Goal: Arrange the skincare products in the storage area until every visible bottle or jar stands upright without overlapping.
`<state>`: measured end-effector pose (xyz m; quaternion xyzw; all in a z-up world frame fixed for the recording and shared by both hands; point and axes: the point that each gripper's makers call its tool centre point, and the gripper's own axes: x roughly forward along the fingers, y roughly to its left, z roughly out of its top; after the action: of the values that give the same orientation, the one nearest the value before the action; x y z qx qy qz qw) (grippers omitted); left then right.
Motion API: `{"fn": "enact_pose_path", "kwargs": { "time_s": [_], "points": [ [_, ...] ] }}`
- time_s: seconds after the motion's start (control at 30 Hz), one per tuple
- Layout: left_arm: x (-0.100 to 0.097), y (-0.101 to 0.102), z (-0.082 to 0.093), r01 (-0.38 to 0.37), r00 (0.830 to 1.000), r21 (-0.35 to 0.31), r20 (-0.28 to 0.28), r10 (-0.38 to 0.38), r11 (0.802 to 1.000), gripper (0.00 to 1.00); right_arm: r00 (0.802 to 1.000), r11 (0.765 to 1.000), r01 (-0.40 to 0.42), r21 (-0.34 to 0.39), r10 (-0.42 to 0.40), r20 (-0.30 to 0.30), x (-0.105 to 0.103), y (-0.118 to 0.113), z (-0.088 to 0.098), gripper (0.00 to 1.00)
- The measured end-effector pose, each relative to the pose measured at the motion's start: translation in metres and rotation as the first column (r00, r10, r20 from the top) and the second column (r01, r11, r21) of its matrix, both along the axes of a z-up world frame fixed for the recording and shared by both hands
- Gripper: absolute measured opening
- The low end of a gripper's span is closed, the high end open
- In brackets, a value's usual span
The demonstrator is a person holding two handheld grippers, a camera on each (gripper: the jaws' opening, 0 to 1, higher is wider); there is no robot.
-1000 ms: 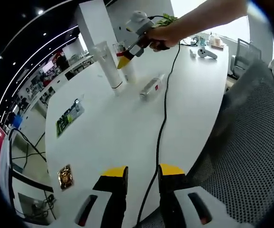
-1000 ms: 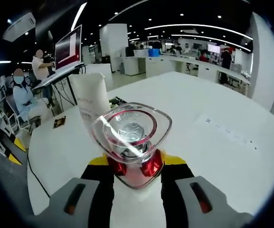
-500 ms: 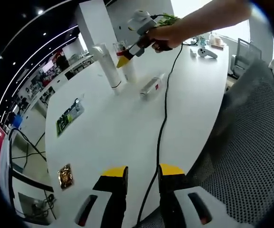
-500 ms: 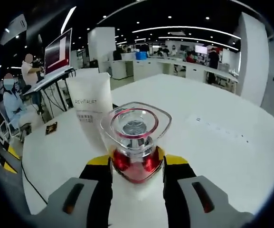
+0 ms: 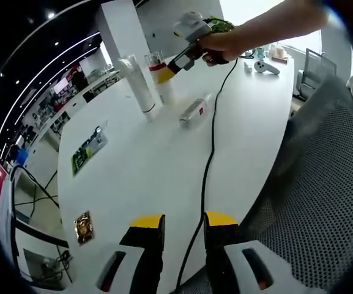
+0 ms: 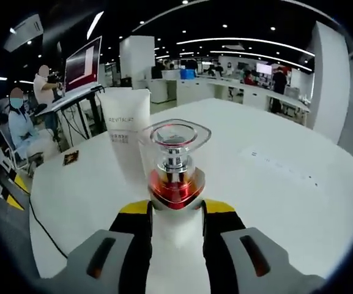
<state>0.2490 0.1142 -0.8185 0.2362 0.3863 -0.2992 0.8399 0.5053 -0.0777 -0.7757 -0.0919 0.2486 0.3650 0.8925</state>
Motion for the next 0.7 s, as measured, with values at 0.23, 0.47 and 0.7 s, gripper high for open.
{"fn": "enact_pose_path", "kwargs": {
  "time_s": [0.23, 0.47, 0.7],
  "points": [
    [-0.001, -0.001, 0.0, 0.001, 1.0, -0.004, -0.007, -0.001, 1.0, 0.26, 0.999, 0.998, 0.043, 0.035, -0.043, -0.005, -0.009, -0.006, 0.006, 0.39],
    [0.006, -0.011, 0.015, -0.087, 0.995, -0.191, -0.055, 0.078, 0.978, 0.27, 0.989, 0.984, 0.131, 0.124, -0.137, 0.046, -0.058, -0.041, 0.04, 0.42],
    [0.021, -0.008, 0.028, -0.155, 0.986, -0.324, -0.104, 0.128, 0.933, 0.27, 0.959, 0.955, 0.235, 0.184, -0.258, 0.116, -0.1, -0.088, 0.08, 0.42]
  ]
}}
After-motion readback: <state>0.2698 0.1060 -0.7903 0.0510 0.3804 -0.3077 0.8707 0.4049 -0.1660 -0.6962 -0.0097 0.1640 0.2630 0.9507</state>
